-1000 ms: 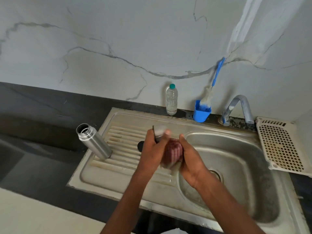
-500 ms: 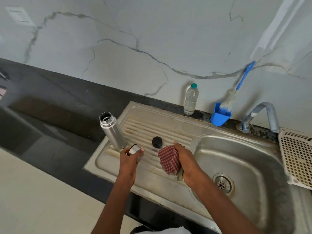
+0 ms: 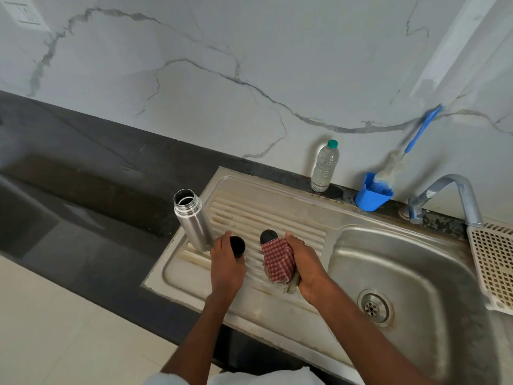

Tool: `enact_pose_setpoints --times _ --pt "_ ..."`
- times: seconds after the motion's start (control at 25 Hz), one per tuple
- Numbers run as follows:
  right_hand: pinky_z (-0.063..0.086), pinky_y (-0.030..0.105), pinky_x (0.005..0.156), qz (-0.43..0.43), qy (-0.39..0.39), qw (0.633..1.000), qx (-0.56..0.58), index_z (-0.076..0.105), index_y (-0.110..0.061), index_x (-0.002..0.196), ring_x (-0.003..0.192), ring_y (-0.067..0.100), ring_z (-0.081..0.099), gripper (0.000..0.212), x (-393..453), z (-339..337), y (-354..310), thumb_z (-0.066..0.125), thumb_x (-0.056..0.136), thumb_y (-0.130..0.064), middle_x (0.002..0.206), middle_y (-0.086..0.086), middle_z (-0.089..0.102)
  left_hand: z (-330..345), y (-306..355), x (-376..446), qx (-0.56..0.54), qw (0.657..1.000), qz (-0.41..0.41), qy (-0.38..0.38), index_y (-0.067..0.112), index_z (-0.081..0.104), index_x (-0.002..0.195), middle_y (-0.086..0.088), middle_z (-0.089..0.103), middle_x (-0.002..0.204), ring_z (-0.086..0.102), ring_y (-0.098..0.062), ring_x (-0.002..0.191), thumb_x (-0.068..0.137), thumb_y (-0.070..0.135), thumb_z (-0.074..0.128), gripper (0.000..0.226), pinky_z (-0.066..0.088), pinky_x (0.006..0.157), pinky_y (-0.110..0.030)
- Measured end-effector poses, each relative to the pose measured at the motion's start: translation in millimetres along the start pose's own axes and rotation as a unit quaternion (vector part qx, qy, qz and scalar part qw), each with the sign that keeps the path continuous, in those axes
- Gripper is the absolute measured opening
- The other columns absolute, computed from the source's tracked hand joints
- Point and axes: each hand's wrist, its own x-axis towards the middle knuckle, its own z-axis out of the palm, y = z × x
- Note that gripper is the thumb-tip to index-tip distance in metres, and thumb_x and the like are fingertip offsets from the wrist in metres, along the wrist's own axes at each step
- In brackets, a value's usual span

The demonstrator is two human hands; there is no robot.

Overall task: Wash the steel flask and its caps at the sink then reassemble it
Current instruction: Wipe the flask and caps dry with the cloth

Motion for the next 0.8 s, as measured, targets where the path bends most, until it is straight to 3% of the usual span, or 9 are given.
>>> enact_pose_setpoints --times 0.12,0.24,0.32,0.44,0.56,0.64,0.72,0.8 --pt "0.063 0.047 0.079 -0.009 -0.014 0.999 0.048 0.072 -0.004 0.106 0.084 0.034 0.075 0.031 3.7 -2.4 -0.4 0.074 0.094 -0.032 0.099 0.02 0.077 2.2 -4.6 3.9 0.063 0.998 0.022 -0.001 0.011 0.041 0.154 -0.011 0.048 0.151 0.045 -0.033 0.14 0.088 0.007 0.08 0.077 0.042 0.117 -0.047" --pt "0.061 0.051 0.08 0.0 -0.027 0.995 0.099 0.071 -0.002 0.102 0.082 0.035 0.074 0.022 1.8 -12.2 3.9 0.075 0.09 -0.021 0.097 0.021 0.076 5.7 -3.6 5.0 0.1 0.995 0.022 0.0 0.009 0.039 0.154 -0.014 0.049 0.151 0.045 -0.034 0.141 0.088 0.012 0.079 0.077 0.041 0.117 -0.047" --pt "0.062 0.05 0.077 0.003 -0.01 0.992 0.125 0.07 0.003 0.113 0.084 0.034 0.074 0.041 2.8 -20.3 9.4 0.079 0.081 -0.02 0.103 0.023 0.074 7.5 -0.8 2.6 0.112 0.994 0.008 0.01 0.009 0.036 0.156 -0.015 0.046 0.154 0.043 -0.034 0.145 0.089 0.015 0.078 0.079 0.04 0.117 -0.049" --pt "0.055 0.062 0.095 0.0 0.017 0.989 0.146 0.065 0.008 0.128 0.101 0.043 0.07 0.068 5.1 -31.0 14.9 0.087 0.071 -0.022 0.124 0.03 0.068 8.9 7.3 -1.8 0.122 0.991 0.019 0.048 0.006 0.034 0.157 -0.018 0.042 0.158 0.04 -0.036 0.148 0.089 0.014 0.077 0.081 0.036 0.121 -0.051" --pt "0.047 0.068 0.104 -0.007 0.033 0.986 0.161 0.065 0.007 0.129 0.104 0.045 0.067 0.068 5.1 -43.1 17.2 0.083 0.071 -0.025 0.129 0.033 0.064 11.4 32.4 -10.6 0.01 0.994 0.065 0.082 0.01 0.04 0.154 -0.014 0.04 0.158 0.036 -0.03 0.149 0.092 0.008 0.073 0.071 0.032 0.124 -0.044" --pt "0.046 0.071 0.103 -0.008 0.046 0.983 0.176 0.063 0.008 0.13 0.108 0.046 0.065 0.07 2.1 -51.6 13.8 0.083 0.071 -0.025 0.131 0.034 0.063 18.2 53.5 -10.0 -0.031 0.994 0.094 0.047 0.012 0.041 0.154 -0.01 0.042 0.157 0.036 -0.025 0.148 0.096 0.009 0.07 0.065 0.032 0.124 -0.038" --pt "0.048 0.069 0.103 -0.005 0.046 0.98 0.191 0.063 0.008 0.131 0.108 0.044 0.065 0.065 -4.3 -59.6 8.8 0.08 0.077 -0.024 0.129 0.031 0.065 34.1 64.5 0.4 0.039 0.991 0.127 -0.005 0.009 0.039 0.156 -0.013 0.041 0.158 0.032 -0.029 0.151 0.097 0.014 0.069 0.066 0.029 0.125 -0.039" --pt "0.054 0.063 0.099 0.004 0.056 0.981 0.188 0.066 0.008 0.129 0.107 0.042 0.066 0.053 -12.2 -68.8 4.2 0.073 0.086 -0.022 0.128 0.029 0.067 51.4 63.8 12.8 0.182 0.972 0.142 -0.051 0.009 0.035 0.158 -0.018 0.034 0.162 0.024 -0.034 0.154 0.099 0.017 0.065 0.067 0.024 0.126 -0.042"
